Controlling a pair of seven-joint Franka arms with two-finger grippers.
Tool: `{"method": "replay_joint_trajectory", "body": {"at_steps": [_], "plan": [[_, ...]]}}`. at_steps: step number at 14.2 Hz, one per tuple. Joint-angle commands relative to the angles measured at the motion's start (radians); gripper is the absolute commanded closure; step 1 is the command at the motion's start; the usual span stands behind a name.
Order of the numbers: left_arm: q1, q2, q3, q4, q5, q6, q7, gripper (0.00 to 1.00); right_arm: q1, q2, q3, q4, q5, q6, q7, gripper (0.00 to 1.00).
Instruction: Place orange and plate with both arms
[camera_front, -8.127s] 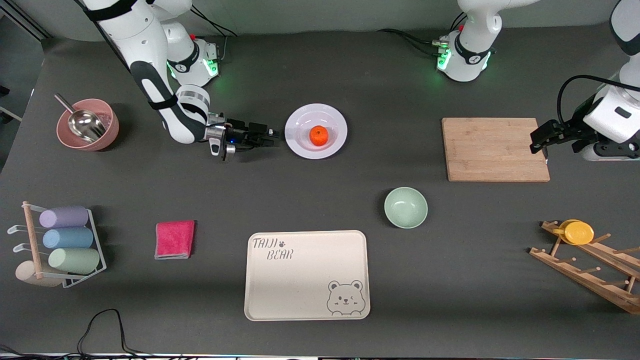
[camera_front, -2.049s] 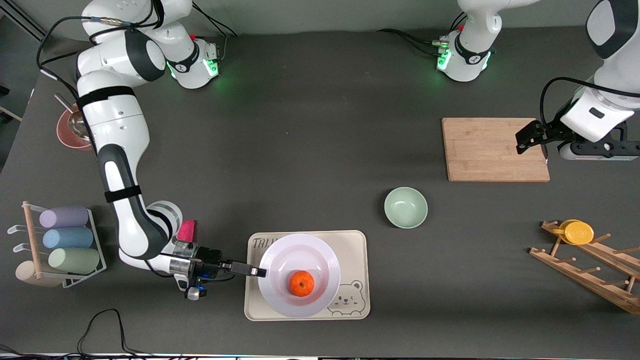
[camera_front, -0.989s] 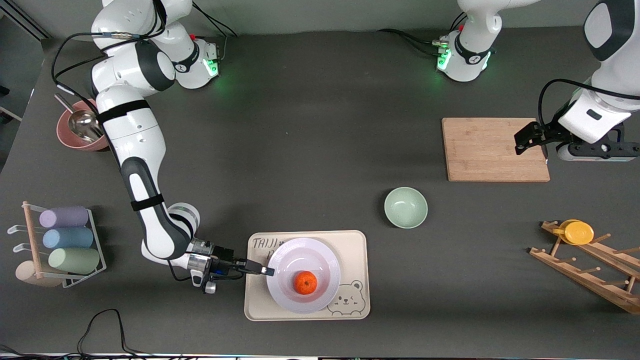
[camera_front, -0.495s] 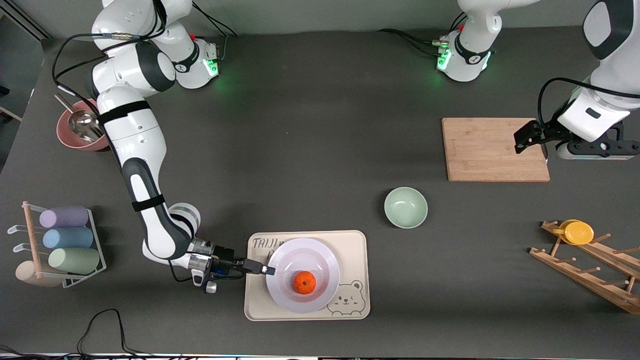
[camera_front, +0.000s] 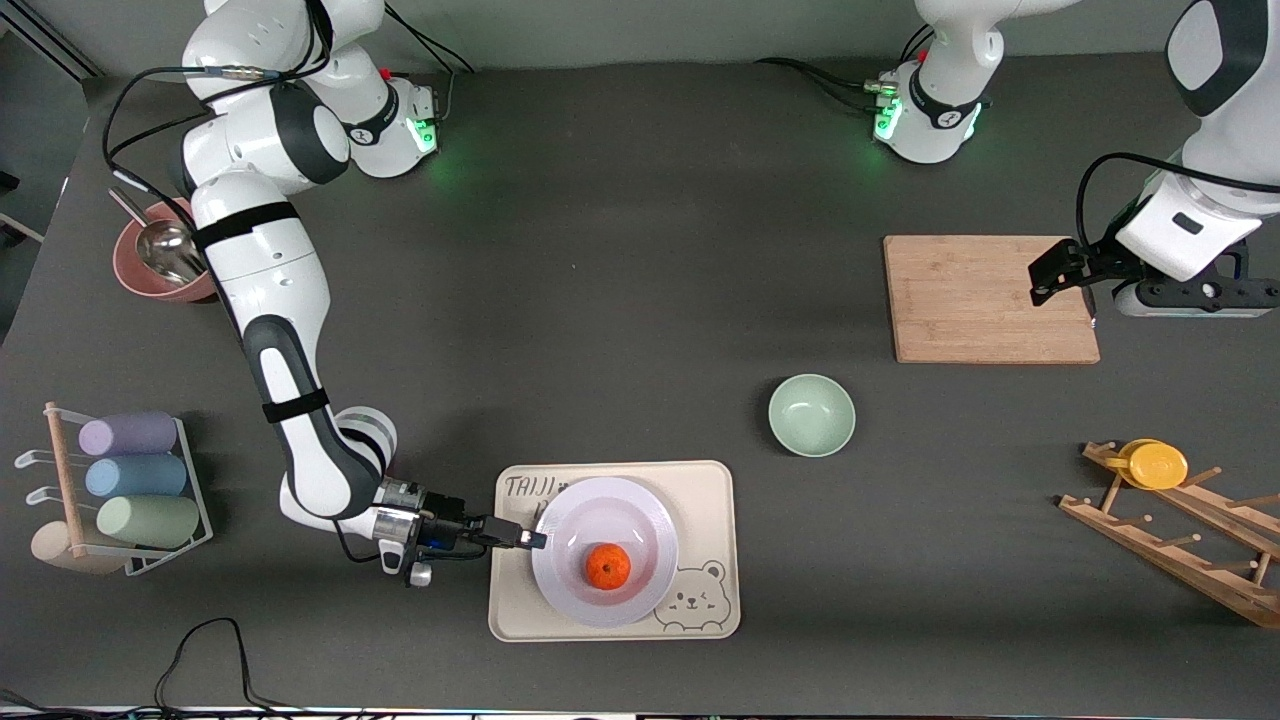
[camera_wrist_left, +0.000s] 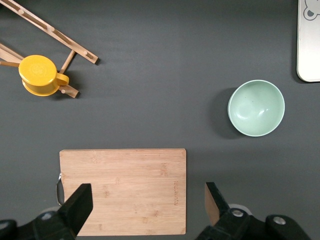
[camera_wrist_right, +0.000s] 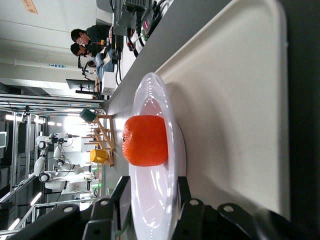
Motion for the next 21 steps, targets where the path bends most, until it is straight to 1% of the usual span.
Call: {"method": "replay_joint_trajectory", "body": {"at_steps": [1, 3, 4, 7, 8, 10, 11, 12, 13, 14, 15, 16, 17, 20, 21], "plan": [[-0.005, -0.038, 0.004, -0.03, 0.007, 0.014, 0.0, 0.0, -0.003, -0.082, -0.015, -0.083, -0.025, 0.005, 0.014, 0.56], [-0.005, -0.036, 0.004, -0.03, 0.009, 0.015, 0.0, 0.0, -0.003, -0.116, -0.053, -0.111, -0.036, 0.005, 0.019, 0.56], [-0.007, -0.036, 0.004, -0.03, 0.009, 0.015, 0.0, 0.0, -0.005, -0.14, -0.067, -0.124, -0.056, 0.004, 0.058, 0.56], [-0.007, -0.036, 0.003, -0.03, 0.016, 0.015, 0.0, 0.0, -0.029, -0.272, -0.074, -0.216, -0.203, -0.001, 0.192, 0.56], [-0.007, -0.039, 0.003, -0.03, 0.044, 0.012, 0.0, 0.0, -0.041, -0.321, -0.074, -0.256, -0.247, -0.004, 0.224, 0.54], [-0.007, -0.047, -0.006, -0.029, 0.052, 0.011, -0.003, 0.0, -0.061, -0.428, -0.074, -0.337, -0.328, -0.008, 0.304, 0.5], [-0.007, -0.047, -0.01, -0.029, 0.052, 0.011, -0.003, 0.0, -0.067, -0.488, -0.074, -0.377, -0.384, -0.008, 0.35, 0.47], [-0.007, -0.045, -0.01, -0.029, 0.05, 0.011, -0.003, 0.0, -0.078, -0.537, -0.074, -0.409, -0.463, -0.012, 0.393, 0.44], [-0.007, -0.047, -0.011, -0.029, 0.05, 0.006, -0.003, 0.0, -0.095, -0.589, -0.074, -0.439, -0.547, -0.027, 0.419, 0.22], [-0.007, -0.055, -0.011, -0.026, 0.046, -0.006, -0.004, 0.0, -0.104, -0.637, -0.074, -0.465, -0.606, -0.059, 0.431, 0.08], [-0.007, -0.076, -0.011, -0.026, 0.04, -0.024, -0.004, 0.0, -0.116, -0.687, -0.078, -0.488, -0.652, -0.1, 0.445, 0.07], [-0.007, -0.094, -0.011, -0.026, 0.036, -0.049, -0.003, 0.0, -0.12, -0.735, -0.095, -0.508, -0.71, -0.143, 0.473, 0.03], [-0.007, -0.107, -0.011, -0.02, 0.036, -0.061, -0.004, 0.0, -0.121, -0.78, -0.109, -0.511, -0.787, -0.188, 0.509, 0.01], [-0.005, -0.111, -0.014, -0.009, 0.036, -0.087, 0.006, 0.0, -0.135, -0.907, -0.117, -0.505, -1.012, -0.327, 0.614, 0.0], [-0.005, -0.111, -0.011, -0.007, 0.036, -0.089, 0.014, 0.0, -0.14, -0.938, -0.117, -0.502, -1.069, -0.366, 0.638, 0.0]]}}
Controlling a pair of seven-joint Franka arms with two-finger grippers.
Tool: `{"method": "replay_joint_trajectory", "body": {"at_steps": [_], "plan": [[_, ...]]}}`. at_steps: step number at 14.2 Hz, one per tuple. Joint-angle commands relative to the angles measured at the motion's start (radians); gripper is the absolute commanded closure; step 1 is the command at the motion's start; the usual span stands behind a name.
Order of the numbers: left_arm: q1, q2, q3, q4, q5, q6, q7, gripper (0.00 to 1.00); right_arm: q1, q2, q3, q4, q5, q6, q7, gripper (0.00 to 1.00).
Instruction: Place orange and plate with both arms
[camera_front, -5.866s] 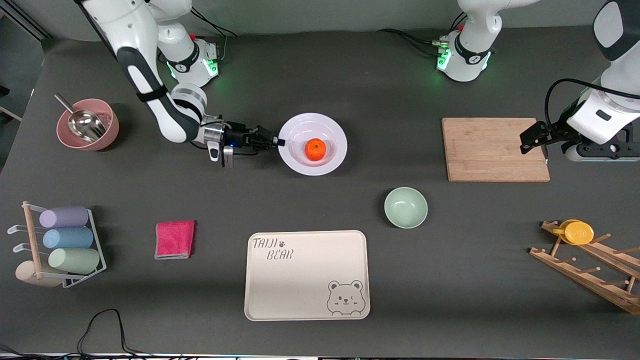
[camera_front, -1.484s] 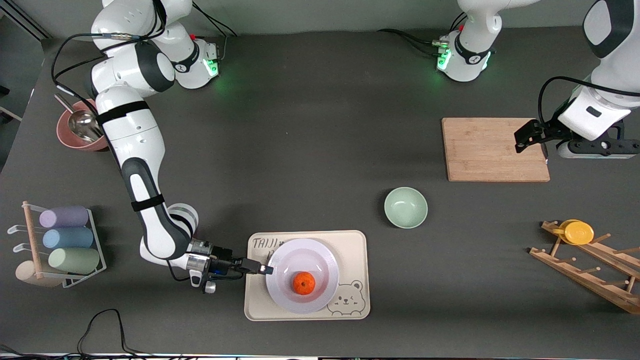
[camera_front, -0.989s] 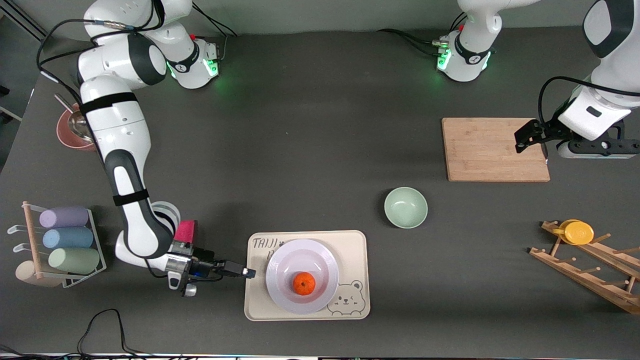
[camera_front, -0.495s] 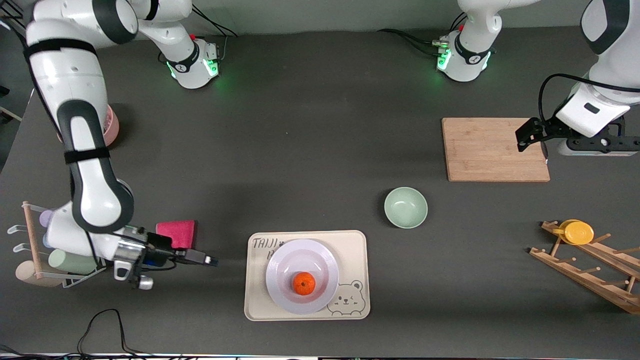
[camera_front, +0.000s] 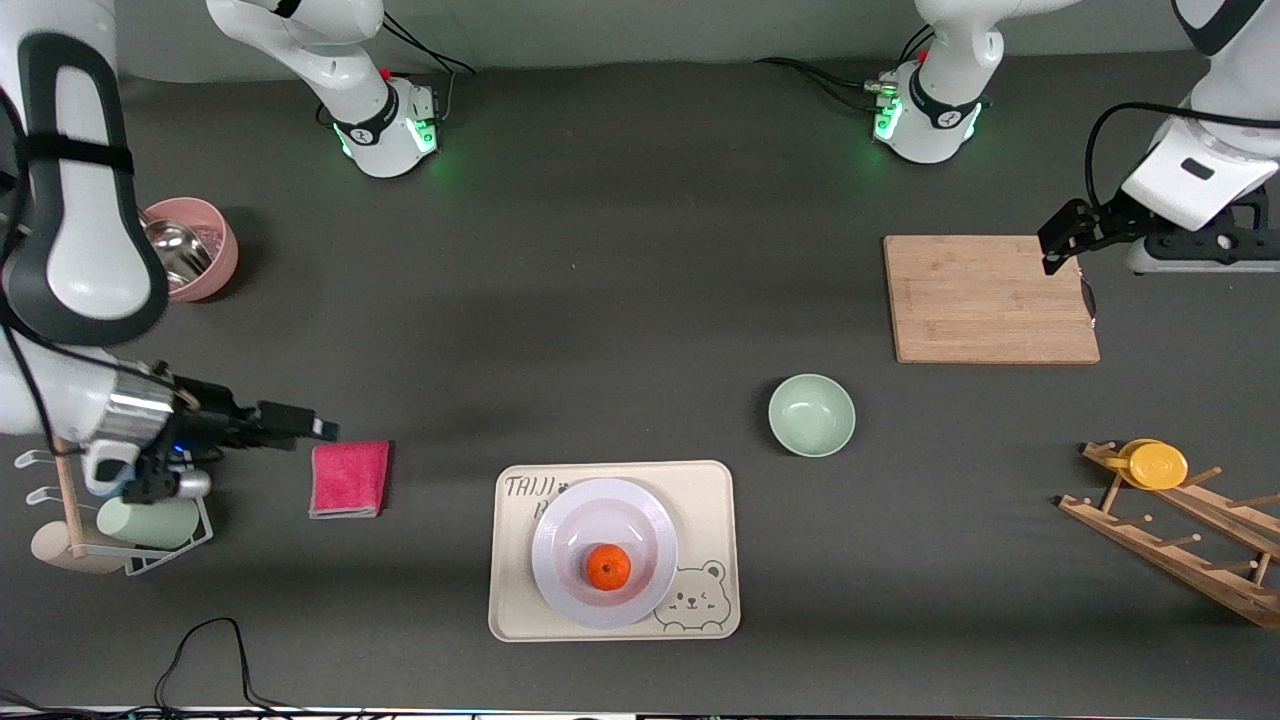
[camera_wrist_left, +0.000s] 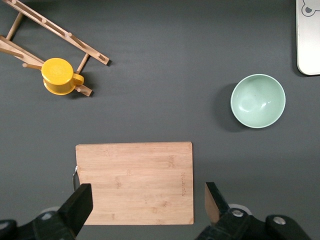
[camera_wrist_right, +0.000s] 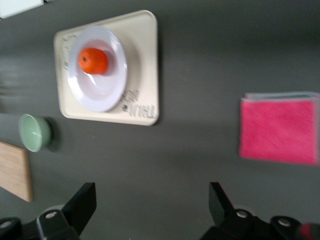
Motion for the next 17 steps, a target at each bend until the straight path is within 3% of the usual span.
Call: {"method": "replay_joint_trajectory", "body": {"at_steps": [1, 3, 7, 10, 17], "plan": [[-0.005, -0.016, 0.006, 0.002, 0.001, -0.027, 0.014, 0.0, -0.004, -0.127, 0.002, -0.042, -0.166, -0.085, 0.092, 0.0], [-0.007, -0.018, 0.001, 0.044, 0.001, -0.093, 0.012, 0.0, -0.014, -0.146, -0.005, -0.01, -0.265, -0.145, 0.109, 0.0], [-0.007, -0.015, 0.003, 0.055, 0.0, -0.101, 0.014, 0.0, -0.011, -0.19, -0.026, 0.09, -0.406, -0.293, 0.133, 0.0], [-0.004, -0.018, 0.008, 0.055, 0.0, -0.125, 0.02, 0.0, -0.008, -0.233, -0.031, 0.07, -0.432, -0.299, 0.131, 0.0], [-0.005, -0.019, 0.008, 0.069, -0.002, -0.124, 0.022, 0.0, 0.07, -0.23, -0.098, 0.062, -0.434, -0.27, 0.133, 0.0]]}}
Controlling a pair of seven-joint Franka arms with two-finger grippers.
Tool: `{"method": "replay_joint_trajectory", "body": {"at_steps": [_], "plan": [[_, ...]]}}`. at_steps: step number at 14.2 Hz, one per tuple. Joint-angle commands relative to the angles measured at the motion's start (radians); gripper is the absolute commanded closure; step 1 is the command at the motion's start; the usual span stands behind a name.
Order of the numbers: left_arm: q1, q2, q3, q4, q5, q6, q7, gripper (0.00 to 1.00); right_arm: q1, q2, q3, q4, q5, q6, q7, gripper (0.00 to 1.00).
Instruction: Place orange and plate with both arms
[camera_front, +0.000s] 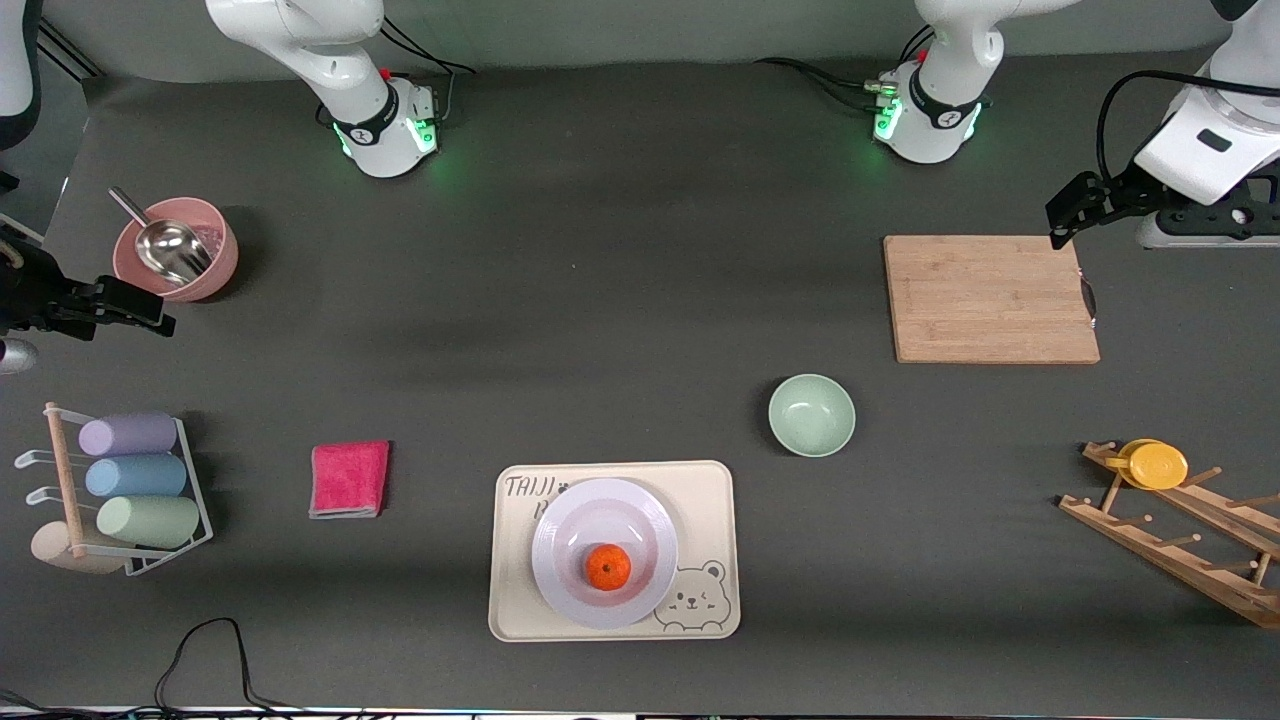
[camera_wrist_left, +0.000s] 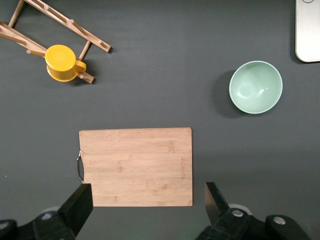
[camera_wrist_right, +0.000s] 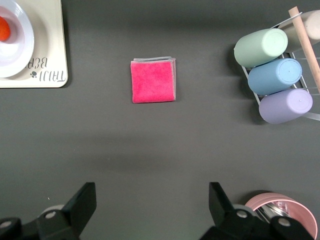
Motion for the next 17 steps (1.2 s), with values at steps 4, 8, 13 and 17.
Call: {"method": "replay_joint_trajectory", "body": {"at_steps": [4, 8, 13, 17], "plan": [[-0.004, -0.009, 0.007, 0.024, -0.002, -0.02, 0.019, 0.0, 0.026, -0.006, -0.017, -0.001, -0.029, -0.006, 0.035, 0.0], [-0.002, -0.011, 0.007, 0.024, -0.002, -0.026, 0.021, 0.0, 0.027, -0.004, -0.015, 0.0, -0.05, -0.006, 0.037, 0.0], [-0.004, -0.009, 0.007, 0.026, 0.0, -0.027, 0.021, 0.0, 0.027, -0.004, -0.014, 0.002, -0.05, -0.007, 0.037, 0.0], [-0.005, -0.008, 0.005, 0.029, 0.0, -0.027, 0.019, 0.0, 0.027, -0.004, -0.014, 0.0, -0.05, -0.009, 0.037, 0.0]]}}
